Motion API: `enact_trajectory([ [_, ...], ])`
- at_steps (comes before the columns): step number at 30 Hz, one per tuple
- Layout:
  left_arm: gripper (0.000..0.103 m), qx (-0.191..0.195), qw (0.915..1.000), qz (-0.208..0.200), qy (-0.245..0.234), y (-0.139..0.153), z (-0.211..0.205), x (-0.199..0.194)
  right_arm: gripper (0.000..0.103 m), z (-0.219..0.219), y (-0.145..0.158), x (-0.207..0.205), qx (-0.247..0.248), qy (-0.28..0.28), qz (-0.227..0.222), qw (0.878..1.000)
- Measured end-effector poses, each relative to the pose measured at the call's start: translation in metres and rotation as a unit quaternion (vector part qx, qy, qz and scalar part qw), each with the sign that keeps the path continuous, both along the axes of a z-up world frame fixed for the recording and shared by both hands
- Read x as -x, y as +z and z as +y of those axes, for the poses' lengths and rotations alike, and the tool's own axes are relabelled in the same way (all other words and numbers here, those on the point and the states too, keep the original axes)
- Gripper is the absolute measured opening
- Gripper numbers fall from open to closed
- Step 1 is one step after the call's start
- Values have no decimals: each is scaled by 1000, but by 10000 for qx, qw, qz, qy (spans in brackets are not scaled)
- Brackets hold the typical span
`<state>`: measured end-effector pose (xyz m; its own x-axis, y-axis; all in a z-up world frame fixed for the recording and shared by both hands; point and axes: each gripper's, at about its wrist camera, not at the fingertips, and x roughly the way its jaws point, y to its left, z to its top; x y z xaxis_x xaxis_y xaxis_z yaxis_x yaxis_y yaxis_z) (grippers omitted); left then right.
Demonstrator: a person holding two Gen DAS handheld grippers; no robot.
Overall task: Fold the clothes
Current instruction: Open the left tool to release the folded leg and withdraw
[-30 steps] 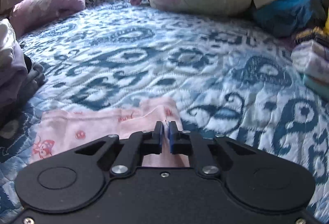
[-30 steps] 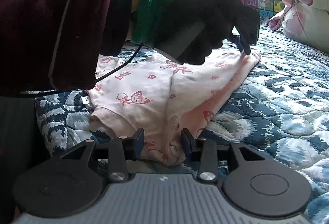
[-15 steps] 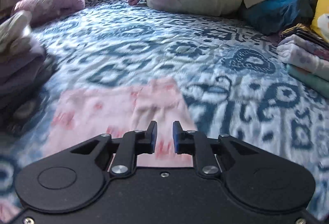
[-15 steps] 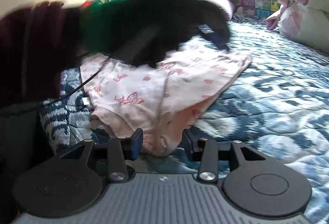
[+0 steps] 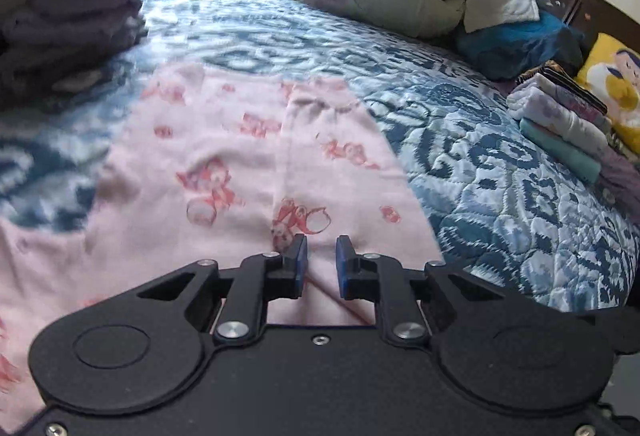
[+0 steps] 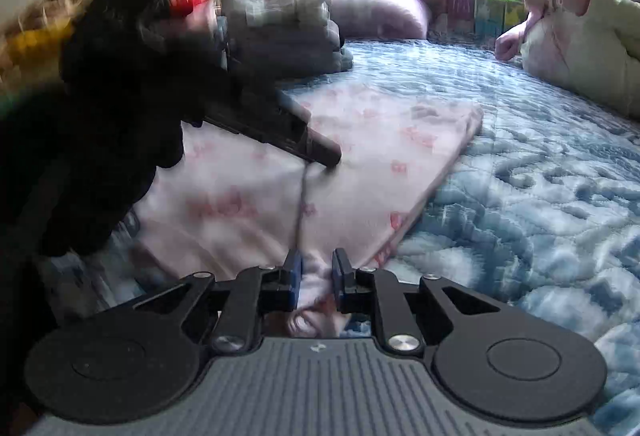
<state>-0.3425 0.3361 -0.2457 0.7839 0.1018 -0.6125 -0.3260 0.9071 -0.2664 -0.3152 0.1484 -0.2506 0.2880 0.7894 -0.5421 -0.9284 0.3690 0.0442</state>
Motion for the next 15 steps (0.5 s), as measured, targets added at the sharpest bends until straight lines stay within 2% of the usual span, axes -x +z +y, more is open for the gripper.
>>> enact_trajectory([
  [3,14,84,10000,-38,-17,0,3,2,18,-1,2,3,47,-29,-48,10000],
  [8,17,511,9985,-123,133,0,13,14,21,-6,5,7,83,-86,-74,9999],
  [12,17,517,9975,-252,422,13,19,37,24,-12,11,12,95,-157,-57,9998],
  [15,18,553,9948,-428,743,26,30,60,24,-25,22,18,-125,-219,-53,9997],
])
